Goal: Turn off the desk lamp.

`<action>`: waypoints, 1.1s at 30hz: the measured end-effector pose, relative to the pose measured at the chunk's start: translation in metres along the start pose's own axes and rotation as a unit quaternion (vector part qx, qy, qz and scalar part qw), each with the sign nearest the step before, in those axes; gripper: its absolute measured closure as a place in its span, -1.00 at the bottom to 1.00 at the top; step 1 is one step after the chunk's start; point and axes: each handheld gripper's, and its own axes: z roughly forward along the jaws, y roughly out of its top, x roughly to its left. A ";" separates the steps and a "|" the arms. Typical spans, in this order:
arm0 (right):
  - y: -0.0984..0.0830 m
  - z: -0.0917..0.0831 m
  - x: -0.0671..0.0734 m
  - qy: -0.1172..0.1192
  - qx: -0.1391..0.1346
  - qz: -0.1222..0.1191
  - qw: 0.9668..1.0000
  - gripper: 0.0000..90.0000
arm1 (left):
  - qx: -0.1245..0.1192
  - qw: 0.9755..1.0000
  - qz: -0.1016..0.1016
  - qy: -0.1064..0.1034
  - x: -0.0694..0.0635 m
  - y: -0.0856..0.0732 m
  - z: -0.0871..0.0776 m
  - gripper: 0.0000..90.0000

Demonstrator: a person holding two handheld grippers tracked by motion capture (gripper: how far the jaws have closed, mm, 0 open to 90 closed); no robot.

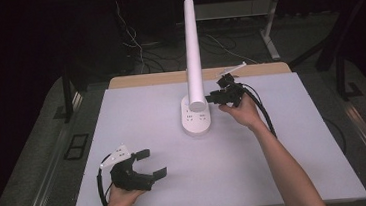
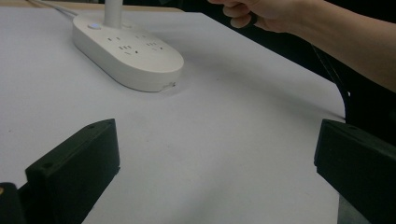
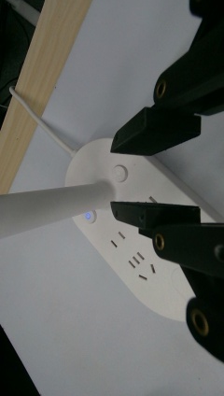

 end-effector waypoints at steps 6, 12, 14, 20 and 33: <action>-0.005 -0.024 -0.001 -0.005 -0.016 0.008 1.000 0.05 | 0.001 1.000 -0.001 -0.001 -0.001 0.000 0.002 -1.00; -0.014 -0.045 0.000 -0.002 -0.039 0.020 0.999 -0.51 | 0.000 1.000 -0.001 -0.003 -0.002 0.000 0.002 -1.00; -0.015 -0.048 0.000 0.001 -0.039 0.023 0.999 -0.65 | 0.001 1.000 -0.001 -0.003 -0.002 0.000 0.002 -1.00; -0.028 -0.064 0.002 0.012 -0.041 0.026 0.999 -0.99 | 0.001 1.000 -0.002 -0.003 -0.002 0.000 0.003 -1.00; -0.068 -0.097 0.006 0.022 -0.056 0.032 0.998 -0.99 | 0.004 1.000 0.000 -0.003 -0.003 0.000 0.004 -1.00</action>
